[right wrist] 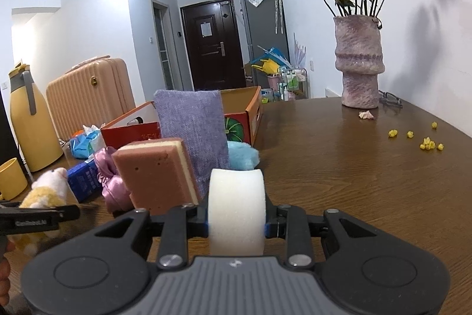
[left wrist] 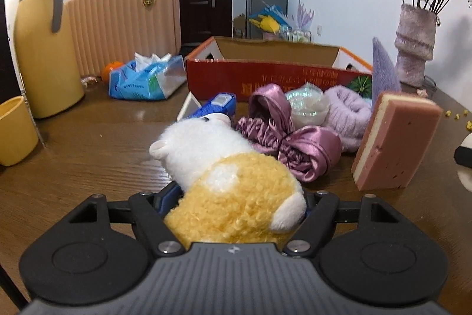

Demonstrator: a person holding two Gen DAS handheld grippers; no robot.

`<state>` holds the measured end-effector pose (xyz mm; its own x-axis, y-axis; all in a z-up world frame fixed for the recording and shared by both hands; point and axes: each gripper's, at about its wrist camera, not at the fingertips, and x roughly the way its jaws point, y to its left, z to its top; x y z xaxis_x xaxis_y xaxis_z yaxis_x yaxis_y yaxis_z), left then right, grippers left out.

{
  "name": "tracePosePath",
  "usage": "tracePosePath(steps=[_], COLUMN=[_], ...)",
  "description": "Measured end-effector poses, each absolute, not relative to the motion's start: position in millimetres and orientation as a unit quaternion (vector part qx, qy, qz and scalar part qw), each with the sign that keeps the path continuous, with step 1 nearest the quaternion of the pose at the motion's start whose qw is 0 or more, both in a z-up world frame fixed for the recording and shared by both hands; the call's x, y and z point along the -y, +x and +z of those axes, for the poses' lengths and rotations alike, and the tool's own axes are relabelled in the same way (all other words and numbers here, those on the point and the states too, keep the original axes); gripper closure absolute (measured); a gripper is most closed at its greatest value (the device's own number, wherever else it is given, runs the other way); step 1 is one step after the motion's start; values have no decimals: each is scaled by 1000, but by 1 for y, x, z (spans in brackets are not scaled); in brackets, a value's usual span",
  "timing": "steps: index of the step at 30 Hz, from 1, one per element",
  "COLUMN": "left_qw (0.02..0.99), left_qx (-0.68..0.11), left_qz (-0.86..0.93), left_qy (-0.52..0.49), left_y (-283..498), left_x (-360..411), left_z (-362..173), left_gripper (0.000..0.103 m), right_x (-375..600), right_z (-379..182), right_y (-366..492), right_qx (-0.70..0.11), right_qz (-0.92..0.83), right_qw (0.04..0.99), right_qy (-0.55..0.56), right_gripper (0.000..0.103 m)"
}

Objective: Organize soft objects
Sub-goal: 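Carry the plush toy and foam roll over the cardboard box with both grippers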

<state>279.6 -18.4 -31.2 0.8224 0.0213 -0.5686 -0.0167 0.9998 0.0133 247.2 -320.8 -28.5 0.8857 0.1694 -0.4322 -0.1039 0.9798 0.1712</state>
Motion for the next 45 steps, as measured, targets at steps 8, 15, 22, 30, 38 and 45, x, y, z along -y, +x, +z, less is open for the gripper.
tracePosePath(steps=[8,15,22,30,38,45], left_qw=[967,976,981,986,988,989], left_qx=[-253,-216,-192,-165,-149,-143], left_qz=[13,-2,-10,-10,-7,0], left_qy=[-3,-12,-19,-28,-31,-38], left_y=[260,246,244,253,271,293], left_x=[18,20,22,21,24,24], left_z=[-14,4,19,38,51,59], left_gripper=[28,28,28,28,28,28], right_x=[315,309,300,285,276,272], right_z=[-16,4,25,43,55,67], right_y=[241,242,248,268,292,314], right_qx=[-202,-181,-159,-147,-139,-133], right_qz=[80,83,90,102,107,111], right_qw=[975,979,982,983,983,984], right_qy=[55,42,43,50,51,50], right_gripper=[74,74,74,74,74,74])
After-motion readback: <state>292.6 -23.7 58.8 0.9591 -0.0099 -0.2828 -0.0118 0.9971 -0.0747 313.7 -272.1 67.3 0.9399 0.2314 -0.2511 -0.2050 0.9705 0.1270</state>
